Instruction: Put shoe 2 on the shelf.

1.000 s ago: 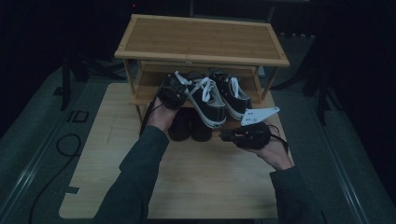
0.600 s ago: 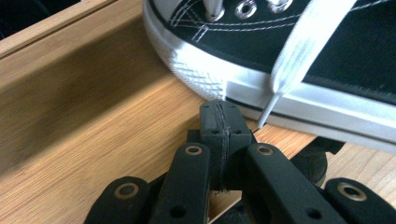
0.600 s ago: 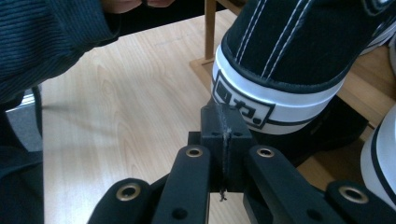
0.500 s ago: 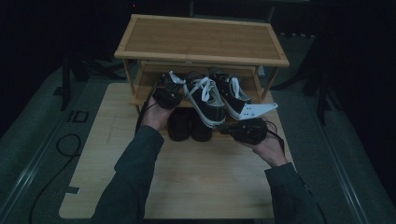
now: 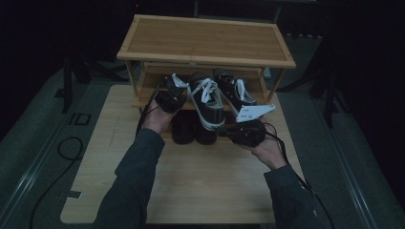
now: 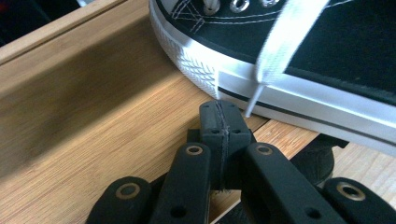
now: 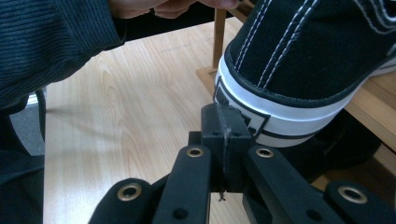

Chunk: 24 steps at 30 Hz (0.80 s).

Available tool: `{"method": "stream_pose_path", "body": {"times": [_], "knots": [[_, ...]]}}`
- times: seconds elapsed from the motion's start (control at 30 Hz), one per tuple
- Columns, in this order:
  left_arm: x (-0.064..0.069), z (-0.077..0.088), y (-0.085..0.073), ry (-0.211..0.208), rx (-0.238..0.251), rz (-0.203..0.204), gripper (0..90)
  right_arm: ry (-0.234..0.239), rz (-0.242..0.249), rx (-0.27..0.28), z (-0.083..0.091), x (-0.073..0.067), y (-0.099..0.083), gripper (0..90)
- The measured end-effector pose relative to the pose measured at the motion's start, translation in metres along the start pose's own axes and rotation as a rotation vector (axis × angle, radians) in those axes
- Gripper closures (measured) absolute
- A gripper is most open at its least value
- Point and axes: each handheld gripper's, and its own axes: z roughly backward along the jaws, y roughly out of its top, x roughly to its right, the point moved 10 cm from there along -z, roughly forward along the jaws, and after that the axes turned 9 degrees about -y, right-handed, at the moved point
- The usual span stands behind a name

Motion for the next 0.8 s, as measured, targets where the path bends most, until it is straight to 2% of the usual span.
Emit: {"method": "stream_pose_path", "body": {"times": [0.23,0.4,0.8], "knots": [[0.0,0.0,0.0,0.004,-0.003,0.007,90.0,0.017,0.006,0.01,-0.009,-0.005,0.006,90.0],[0.0,0.0,0.0,0.006,-0.003,0.01,90.0,0.016,0.039,0.008,-0.021,-0.011,0.014,90.0],[0.0,0.0,0.0,0.015,0.003,0.015,90.0,-0.002,0.059,0.001,-0.027,-0.008,0.018,90.0]]}}
